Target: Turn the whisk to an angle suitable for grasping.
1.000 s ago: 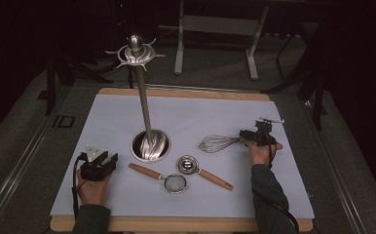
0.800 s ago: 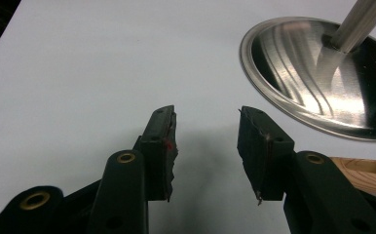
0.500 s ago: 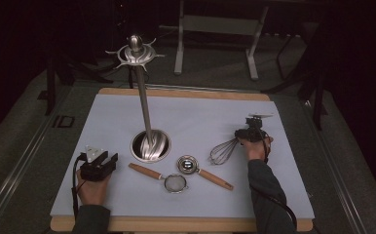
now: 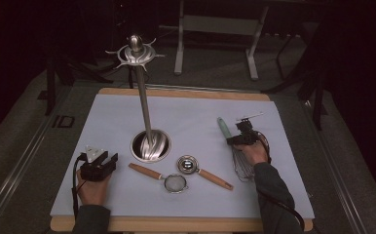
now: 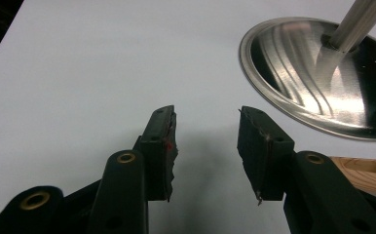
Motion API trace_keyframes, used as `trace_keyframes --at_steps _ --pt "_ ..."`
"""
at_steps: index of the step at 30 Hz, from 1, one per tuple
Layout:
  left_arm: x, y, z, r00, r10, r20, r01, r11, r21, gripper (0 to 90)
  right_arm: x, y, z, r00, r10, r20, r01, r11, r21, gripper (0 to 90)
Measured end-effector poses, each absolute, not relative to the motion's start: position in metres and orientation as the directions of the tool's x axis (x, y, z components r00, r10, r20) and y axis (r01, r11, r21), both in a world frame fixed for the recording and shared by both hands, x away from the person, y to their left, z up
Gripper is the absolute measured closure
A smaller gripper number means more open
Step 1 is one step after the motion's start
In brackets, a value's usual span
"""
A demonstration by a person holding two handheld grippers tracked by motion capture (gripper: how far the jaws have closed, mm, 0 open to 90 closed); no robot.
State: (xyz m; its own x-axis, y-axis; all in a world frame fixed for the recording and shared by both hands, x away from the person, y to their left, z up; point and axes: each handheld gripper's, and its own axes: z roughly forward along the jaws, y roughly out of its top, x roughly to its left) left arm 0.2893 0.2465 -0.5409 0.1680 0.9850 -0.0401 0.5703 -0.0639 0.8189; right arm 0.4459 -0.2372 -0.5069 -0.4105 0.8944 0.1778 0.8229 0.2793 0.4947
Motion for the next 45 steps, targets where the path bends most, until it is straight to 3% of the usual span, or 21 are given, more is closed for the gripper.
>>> trace_keyframes --at_steps 7,12,18,24,26,30,45 --pt "0.289 0.246 -0.541 0.167 0.985 -0.037 0.571 -0.066 0.818 58.4 0.430 -0.226 -0.505 -0.543 0.816 0.199 0.787 0.411 0.460 68.2" --pt "0.289 0.246 -0.541 0.166 0.986 -0.033 0.569 -0.069 0.819 58.2 0.434 -0.220 -0.505 -0.561 0.780 0.277 0.801 0.426 0.421 65.3" --pt "0.289 0.246 -0.541 0.167 0.985 -0.035 0.570 -0.067 0.819 58.1 0.436 -0.206 -0.505 -0.595 0.748 0.294 0.792 0.481 0.376 63.0" --pt "0.289 0.246 -0.541 0.166 0.985 -0.035 0.566 -0.066 0.821 58.0 0.441 -0.184 -0.503 -0.633 0.734 0.245 0.768 0.555 0.320 62.0" --pt "0.289 0.246 -0.541 0.166 0.985 -0.037 0.567 -0.065 0.821 57.9 0.442 -0.177 -0.501 -0.642 0.738 0.207 0.761 0.580 0.292 67.3" --pt "0.289 0.246 -0.541 0.167 0.985 -0.039 0.566 -0.064 0.822 57.8 0.443 -0.168 -0.498 -0.670 0.728 0.145 0.737 0.629 0.248 68.8" --pt "0.289 0.246 -0.541 0.165 0.986 -0.038 0.571 -0.064 0.819 57.8 0.429 -0.160 -0.488 -0.707 0.701 0.092 0.689 0.653 0.315 69.0"
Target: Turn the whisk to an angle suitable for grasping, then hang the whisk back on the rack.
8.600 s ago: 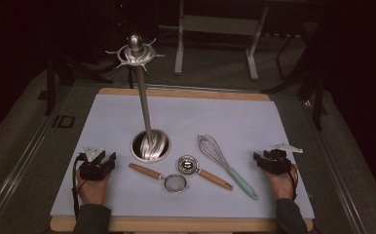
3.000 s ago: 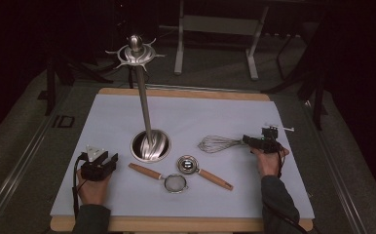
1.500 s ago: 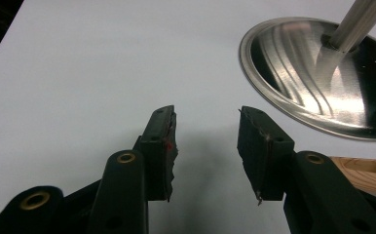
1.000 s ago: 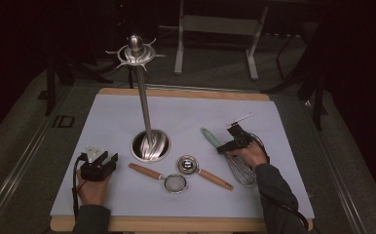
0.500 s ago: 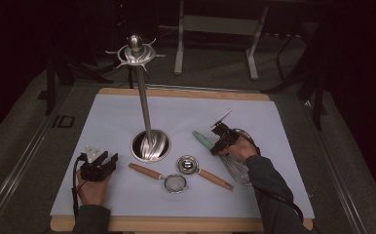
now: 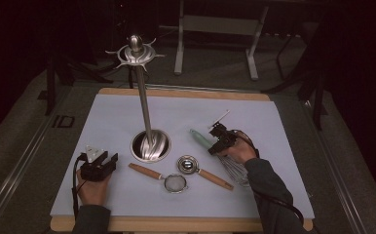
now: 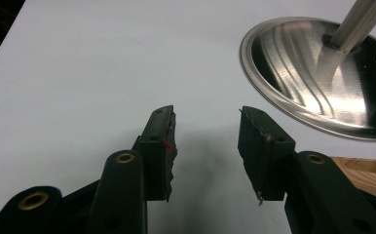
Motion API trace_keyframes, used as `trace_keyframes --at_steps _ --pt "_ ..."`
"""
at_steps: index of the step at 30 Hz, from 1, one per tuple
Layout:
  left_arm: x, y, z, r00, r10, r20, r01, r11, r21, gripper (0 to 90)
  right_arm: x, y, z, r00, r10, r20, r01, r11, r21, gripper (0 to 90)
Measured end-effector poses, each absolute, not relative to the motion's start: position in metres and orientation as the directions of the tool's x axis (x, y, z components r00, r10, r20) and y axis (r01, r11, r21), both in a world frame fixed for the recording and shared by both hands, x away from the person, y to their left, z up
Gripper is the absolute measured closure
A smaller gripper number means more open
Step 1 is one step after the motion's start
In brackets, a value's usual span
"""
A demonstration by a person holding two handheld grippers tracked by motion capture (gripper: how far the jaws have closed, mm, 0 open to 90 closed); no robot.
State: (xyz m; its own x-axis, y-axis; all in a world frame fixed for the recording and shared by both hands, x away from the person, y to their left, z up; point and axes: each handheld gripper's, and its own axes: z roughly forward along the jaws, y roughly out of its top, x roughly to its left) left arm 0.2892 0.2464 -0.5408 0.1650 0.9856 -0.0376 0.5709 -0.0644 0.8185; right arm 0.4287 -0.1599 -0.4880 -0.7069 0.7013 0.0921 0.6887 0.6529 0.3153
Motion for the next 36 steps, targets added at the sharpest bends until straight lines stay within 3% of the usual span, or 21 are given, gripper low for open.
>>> trace_keyframes --at_steps 7,19,36 --pt "0.289 0.246 -0.541 0.164 0.986 -0.035 0.570 -0.066 0.819 57.4 0.424 -0.158 -0.479 -0.723 0.688 0.062 0.663 0.666 0.342 69.0" --pt "0.289 0.245 -0.541 0.161 0.987 -0.025 0.568 -0.072 0.820 57.5 0.410 -0.158 -0.450 -0.748 0.663 0.037 0.599 0.649 0.470 69.1" --pt "0.287 0.244 -0.540 0.156 0.988 -0.016 0.554 -0.075 0.829 57.5 0.387 -0.154 -0.421 -0.831 0.551 -0.072 0.381 0.659 0.648 69.1"
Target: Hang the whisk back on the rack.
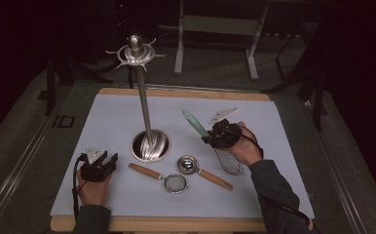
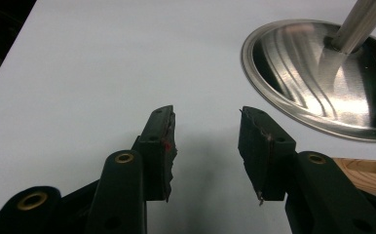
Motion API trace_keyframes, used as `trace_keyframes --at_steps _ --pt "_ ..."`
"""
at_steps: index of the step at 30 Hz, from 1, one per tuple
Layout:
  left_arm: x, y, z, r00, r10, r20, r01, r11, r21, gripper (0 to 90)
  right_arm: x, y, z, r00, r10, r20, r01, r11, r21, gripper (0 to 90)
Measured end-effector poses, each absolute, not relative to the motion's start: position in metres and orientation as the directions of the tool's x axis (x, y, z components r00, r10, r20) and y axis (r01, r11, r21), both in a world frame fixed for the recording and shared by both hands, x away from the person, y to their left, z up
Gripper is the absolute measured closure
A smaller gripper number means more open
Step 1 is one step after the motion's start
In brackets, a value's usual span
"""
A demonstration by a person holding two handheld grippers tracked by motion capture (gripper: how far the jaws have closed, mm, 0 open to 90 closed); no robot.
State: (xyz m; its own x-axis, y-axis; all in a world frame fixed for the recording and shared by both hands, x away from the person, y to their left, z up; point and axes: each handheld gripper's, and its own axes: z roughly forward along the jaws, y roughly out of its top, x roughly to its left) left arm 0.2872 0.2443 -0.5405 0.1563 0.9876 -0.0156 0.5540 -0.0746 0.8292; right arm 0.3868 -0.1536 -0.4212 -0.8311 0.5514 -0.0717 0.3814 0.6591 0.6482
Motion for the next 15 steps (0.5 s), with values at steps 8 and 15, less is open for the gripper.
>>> trace_keyframes --at_steps 8,15 --pt "0.285 0.245 -0.540 0.144 0.989 -0.019 0.536 -0.062 0.842 57.7 0.378 -0.151 -0.410 -0.857 0.499 -0.129 0.255 0.629 0.734 69.1" --pt "0.284 0.244 -0.540 0.150 0.989 -0.010 0.526 -0.071 0.848 57.3 0.374 -0.147 -0.403 -0.858 0.488 -0.157 0.203 0.605 0.770 69.1"
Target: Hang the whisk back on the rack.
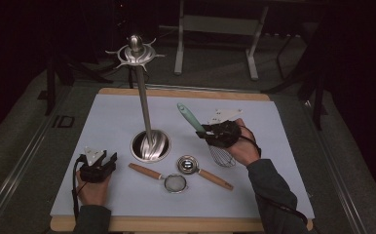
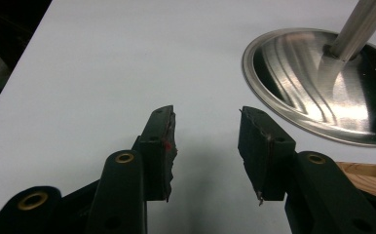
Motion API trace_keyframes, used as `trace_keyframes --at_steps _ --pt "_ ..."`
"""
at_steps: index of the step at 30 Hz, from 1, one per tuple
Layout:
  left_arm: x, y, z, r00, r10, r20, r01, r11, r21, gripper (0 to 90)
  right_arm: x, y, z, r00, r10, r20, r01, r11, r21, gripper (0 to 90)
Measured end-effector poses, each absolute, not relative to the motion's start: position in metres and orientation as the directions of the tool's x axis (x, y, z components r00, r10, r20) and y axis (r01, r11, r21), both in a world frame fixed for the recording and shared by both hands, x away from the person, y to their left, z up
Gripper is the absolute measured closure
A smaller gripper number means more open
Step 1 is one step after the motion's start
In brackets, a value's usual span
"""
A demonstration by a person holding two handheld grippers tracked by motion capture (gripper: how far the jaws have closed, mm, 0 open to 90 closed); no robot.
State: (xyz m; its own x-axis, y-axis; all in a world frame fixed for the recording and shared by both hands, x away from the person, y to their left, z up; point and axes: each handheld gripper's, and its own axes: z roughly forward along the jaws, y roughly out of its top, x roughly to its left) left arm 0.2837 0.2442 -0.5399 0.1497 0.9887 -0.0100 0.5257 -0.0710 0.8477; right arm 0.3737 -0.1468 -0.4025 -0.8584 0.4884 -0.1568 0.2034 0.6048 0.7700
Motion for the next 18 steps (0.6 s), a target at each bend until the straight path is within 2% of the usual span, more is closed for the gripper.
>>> trace_keyframes --at_steps 18 --pt "0.283 0.244 -0.540 0.121 0.993 -0.009 0.518 -0.056 0.853 57.7 0.365 -0.134 -0.386 -0.868 0.457 -0.193 0.118 0.567 0.815 69.0"
